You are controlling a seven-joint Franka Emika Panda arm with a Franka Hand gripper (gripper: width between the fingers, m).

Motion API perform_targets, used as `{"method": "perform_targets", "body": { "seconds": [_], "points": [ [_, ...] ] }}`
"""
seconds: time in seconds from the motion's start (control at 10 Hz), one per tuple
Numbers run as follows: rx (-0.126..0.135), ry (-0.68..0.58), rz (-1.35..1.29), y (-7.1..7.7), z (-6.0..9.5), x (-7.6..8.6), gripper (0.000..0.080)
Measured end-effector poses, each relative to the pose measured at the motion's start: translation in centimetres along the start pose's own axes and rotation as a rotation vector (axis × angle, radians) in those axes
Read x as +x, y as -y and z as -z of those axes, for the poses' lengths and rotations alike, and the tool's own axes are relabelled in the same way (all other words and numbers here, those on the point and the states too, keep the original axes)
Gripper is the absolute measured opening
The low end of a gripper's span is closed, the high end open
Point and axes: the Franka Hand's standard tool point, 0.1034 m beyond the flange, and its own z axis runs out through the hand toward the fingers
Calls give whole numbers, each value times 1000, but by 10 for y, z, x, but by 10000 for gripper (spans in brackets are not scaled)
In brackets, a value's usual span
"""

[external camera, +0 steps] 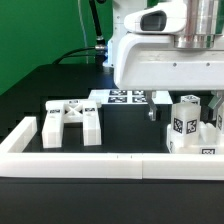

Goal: Assemble chair

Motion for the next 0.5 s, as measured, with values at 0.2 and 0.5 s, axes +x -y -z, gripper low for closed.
{"method": "perform_targets", "body": {
  "seconds": [0.2, 0.5],
  "points": [
    [0, -1, 2, 3, 0, 0, 637],
    [0, 0, 2, 3, 0, 0, 287]
  ]
}}
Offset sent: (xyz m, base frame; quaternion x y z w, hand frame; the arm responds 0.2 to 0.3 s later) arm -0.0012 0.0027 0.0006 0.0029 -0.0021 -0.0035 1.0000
